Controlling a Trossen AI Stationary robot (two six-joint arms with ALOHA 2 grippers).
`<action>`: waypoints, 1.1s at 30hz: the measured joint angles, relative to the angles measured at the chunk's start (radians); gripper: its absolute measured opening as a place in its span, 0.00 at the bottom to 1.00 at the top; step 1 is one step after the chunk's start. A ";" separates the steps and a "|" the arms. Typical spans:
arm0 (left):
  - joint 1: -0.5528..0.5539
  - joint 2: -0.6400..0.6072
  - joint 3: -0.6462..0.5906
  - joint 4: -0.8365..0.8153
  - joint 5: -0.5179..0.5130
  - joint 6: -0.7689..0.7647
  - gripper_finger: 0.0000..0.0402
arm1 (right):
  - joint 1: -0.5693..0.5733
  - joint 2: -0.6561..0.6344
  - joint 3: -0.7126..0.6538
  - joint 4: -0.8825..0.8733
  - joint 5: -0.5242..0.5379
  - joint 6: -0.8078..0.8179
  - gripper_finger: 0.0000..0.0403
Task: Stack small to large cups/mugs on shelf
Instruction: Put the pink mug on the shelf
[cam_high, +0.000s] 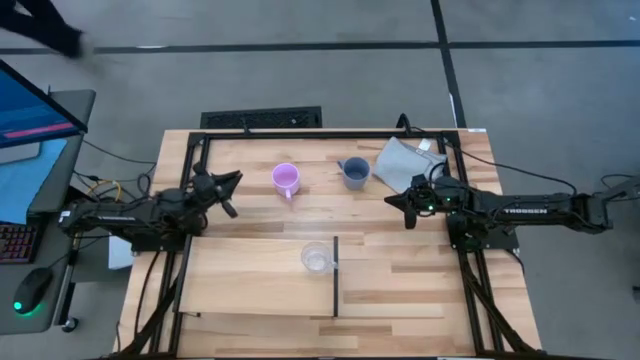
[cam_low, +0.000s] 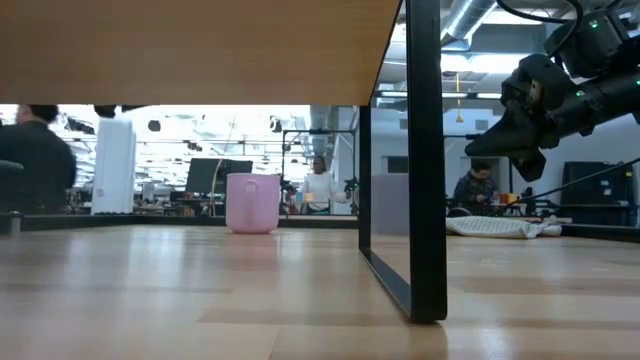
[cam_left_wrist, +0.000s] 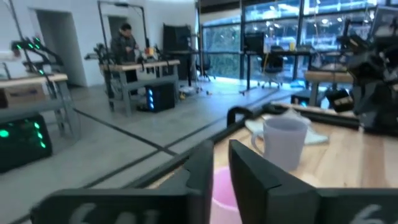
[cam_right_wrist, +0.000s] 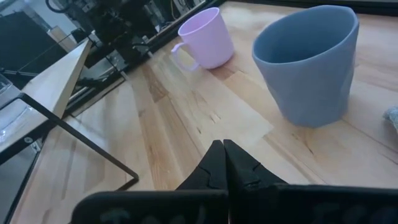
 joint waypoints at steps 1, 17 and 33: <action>0.000 0.000 0.012 0.000 -0.010 0.010 0.16 | 0.000 0.000 0.000 0.000 0.000 0.000 0.01; 0.000 0.070 0.293 -0.390 0.092 -0.015 0.36 | 0.000 0.000 0.000 0.000 0.002 0.008 0.01; 0.035 0.462 0.510 -0.442 0.148 0.292 0.35 | 0.000 0.000 0.000 0.000 0.002 0.056 0.01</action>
